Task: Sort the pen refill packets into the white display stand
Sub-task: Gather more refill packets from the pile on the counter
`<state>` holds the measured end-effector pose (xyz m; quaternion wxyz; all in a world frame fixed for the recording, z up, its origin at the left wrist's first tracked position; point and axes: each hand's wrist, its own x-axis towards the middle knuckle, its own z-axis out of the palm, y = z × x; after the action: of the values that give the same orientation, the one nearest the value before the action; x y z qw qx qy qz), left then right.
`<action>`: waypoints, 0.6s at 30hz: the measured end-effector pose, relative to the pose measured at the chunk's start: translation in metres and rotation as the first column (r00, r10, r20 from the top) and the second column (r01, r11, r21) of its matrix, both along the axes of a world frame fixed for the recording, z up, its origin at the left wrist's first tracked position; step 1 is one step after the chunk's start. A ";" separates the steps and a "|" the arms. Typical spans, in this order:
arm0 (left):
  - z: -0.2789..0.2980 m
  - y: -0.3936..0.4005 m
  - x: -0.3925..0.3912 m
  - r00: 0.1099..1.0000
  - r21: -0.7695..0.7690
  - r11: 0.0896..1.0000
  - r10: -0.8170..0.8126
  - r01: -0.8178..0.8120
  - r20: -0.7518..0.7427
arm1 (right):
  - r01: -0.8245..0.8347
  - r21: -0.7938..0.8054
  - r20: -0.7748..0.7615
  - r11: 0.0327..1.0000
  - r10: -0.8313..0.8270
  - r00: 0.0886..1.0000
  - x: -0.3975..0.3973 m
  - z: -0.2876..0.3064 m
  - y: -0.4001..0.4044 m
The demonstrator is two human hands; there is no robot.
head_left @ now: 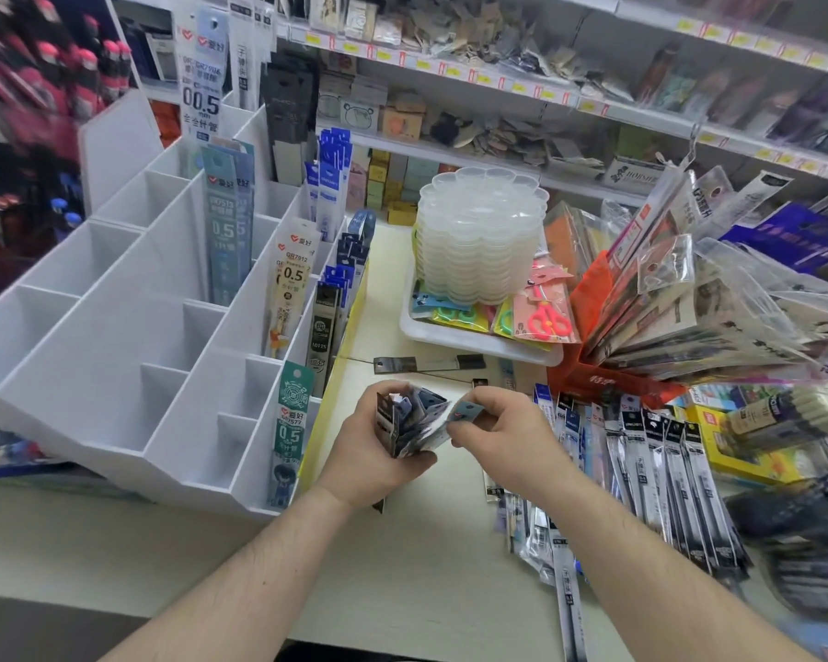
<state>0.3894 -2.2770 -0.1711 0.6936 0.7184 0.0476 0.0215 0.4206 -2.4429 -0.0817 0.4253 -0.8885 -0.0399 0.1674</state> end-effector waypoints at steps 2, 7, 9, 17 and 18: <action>-0.002 0.000 -0.003 0.999 0.070 0.997 -0.021 0.024 -0.044 | 0.005 0.030 -0.014 1.000 -0.005 1.000 -0.002 -0.001 0.003; -0.002 -0.003 -0.001 0.997 0.200 0.979 0.037 -0.023 -0.064 | -0.008 0.123 -0.057 0.992 0.015 0.998 -0.005 0.001 0.012; 0.001 -0.004 0.001 0.993 0.248 0.967 0.084 -0.062 -0.079 | 0.011 0.195 -0.086 0.981 0.006 0.996 -0.003 0.005 0.013; 0.040 0.002 0.013 0.944 0.147 0.961 0.261 -0.234 -0.202 | -0.172 -0.332 -0.113 0.927 0.142 0.983 0.050 -0.058 0.007; 0.041 0.003 0.015 0.940 0.145 0.959 0.271 -0.244 -0.210 | -0.246 -0.384 -0.119 0.890 0.217 0.969 0.057 -0.064 0.013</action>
<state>0.4042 -2.2735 -0.1298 0.6316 0.7430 0.2189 0.0324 0.4771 -2.4296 -0.1460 0.2151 -0.9382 -0.0954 0.2537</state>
